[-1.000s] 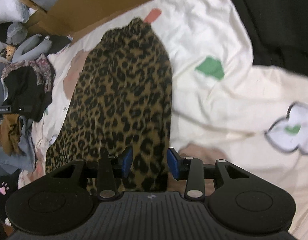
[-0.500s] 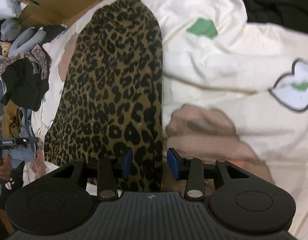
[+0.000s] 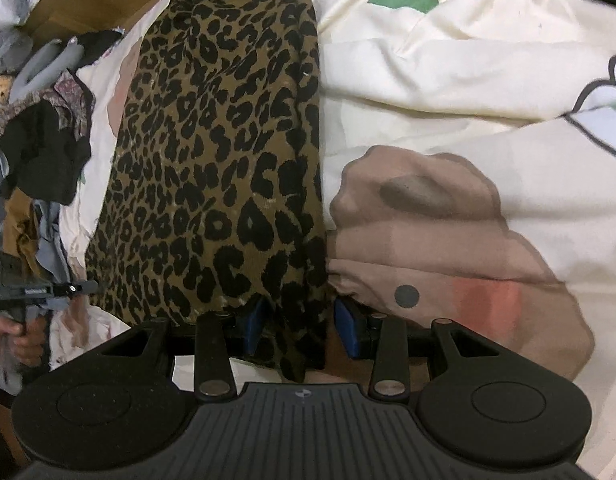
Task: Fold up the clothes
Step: 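Lift the leopard garment with both grippers so it hangs over the sheet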
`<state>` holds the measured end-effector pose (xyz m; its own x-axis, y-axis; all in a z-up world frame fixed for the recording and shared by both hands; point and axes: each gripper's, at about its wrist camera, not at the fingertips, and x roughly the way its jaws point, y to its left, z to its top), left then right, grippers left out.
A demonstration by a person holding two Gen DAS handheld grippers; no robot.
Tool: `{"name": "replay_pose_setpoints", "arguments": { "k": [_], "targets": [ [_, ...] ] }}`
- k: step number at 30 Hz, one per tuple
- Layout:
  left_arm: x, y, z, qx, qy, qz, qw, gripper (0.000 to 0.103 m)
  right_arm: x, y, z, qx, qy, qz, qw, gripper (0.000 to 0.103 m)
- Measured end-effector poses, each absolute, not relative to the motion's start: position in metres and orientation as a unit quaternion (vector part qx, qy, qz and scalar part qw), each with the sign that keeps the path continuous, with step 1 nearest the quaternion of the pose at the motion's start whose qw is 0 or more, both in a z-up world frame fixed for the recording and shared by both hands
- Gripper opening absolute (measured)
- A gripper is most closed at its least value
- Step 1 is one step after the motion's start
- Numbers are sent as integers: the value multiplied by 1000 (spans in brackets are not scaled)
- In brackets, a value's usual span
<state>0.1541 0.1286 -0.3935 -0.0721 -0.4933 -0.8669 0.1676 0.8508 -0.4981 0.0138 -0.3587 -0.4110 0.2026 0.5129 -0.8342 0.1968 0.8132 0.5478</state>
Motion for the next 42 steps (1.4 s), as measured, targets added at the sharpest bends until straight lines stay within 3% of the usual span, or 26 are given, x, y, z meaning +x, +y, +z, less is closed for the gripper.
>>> {"name": "replay_pose_setpoints", "arguments": {
  "k": [5,18,20,25,28,31,37,38,40,42],
  "targets": [
    [149,128,-397,-148,685,-265,662,36,15,-357,-414,308,618,131,712,45],
    [161,136,-415,-218,680,-279,642,34,21,-356,-425,353,600,152,702,45],
    [159,136,-416,-221,682,-280,639,24,23,-355,-426,354,599,154,701,45],
    [155,139,-418,-230,685,-281,632,16,25,-356,-424,355,598,163,699,43],
    [155,138,-418,-230,685,-282,631,15,23,-360,-425,367,591,164,699,36],
    [156,137,-418,-230,686,-283,630,21,21,-364,-428,377,585,161,699,36],
    [157,135,-419,-230,686,-285,628,20,23,-364,-433,382,579,163,702,37],
    [157,135,-419,-230,687,-286,628,20,23,-365,-434,384,577,165,702,36],
    [157,134,-419,-230,687,-286,627,20,21,-368,-435,389,578,169,697,22],
    [157,133,-420,-229,687,-287,627,20,19,-371,-436,390,582,168,694,17]
  ]
}}
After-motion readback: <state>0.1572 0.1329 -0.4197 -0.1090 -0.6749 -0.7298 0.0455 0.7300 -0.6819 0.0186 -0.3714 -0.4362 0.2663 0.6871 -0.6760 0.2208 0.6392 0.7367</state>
